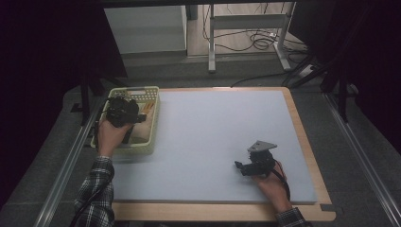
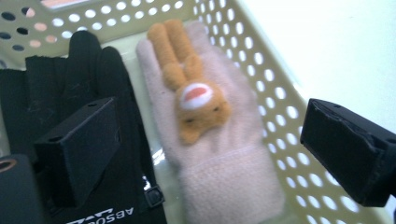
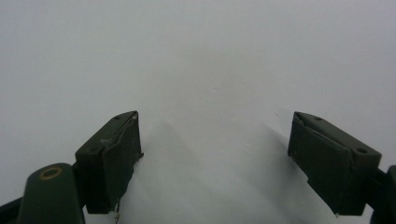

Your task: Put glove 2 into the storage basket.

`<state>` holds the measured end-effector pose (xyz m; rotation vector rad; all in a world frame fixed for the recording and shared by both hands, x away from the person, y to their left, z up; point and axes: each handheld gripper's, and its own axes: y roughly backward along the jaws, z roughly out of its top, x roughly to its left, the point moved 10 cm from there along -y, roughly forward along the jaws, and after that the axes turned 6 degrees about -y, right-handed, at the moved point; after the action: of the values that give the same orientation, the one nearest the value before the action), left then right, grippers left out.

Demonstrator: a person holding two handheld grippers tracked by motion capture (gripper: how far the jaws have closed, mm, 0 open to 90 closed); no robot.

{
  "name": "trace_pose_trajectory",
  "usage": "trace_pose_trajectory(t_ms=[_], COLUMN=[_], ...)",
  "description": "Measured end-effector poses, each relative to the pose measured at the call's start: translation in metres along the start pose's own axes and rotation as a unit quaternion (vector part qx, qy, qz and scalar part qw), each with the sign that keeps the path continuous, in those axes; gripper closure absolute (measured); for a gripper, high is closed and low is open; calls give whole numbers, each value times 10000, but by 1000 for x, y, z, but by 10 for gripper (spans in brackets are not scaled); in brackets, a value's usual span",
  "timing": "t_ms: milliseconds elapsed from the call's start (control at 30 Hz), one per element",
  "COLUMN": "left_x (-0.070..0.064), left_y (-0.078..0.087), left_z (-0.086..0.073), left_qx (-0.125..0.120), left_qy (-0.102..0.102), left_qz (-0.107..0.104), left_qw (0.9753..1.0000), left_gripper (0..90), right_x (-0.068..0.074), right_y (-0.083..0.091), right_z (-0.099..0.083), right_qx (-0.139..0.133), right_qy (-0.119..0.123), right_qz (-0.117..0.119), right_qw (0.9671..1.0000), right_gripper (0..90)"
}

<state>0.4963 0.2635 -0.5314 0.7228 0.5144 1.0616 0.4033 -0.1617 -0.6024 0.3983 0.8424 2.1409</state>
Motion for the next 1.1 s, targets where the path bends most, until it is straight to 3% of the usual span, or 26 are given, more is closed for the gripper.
trace_pose_trajectory(t_ms=[333,667,900,1100], left_x=[-22,-64,-106,-147], left_y=[15,29,35,31], left_z=[3,7,4,-8], left_qx=[-209,-477,-711,-867], left_qy=[-312,-736,-1097,-1424], left_qz=[-218,-529,-877,-1255], left_qw=[9991,9947,9875,9780], left_gripper=[29,14,9,9], right_x=[0,0,0,0], right_y=[0,0,0,0], right_z=[0,0,0,0], right_qx=[0,-2,4,5], right_qy=[7,14,2,3], right_qz=[-8,-13,-17,-17], right_qw=[10000,10000,10000,10000], right_gripper=[168,167,167,167])
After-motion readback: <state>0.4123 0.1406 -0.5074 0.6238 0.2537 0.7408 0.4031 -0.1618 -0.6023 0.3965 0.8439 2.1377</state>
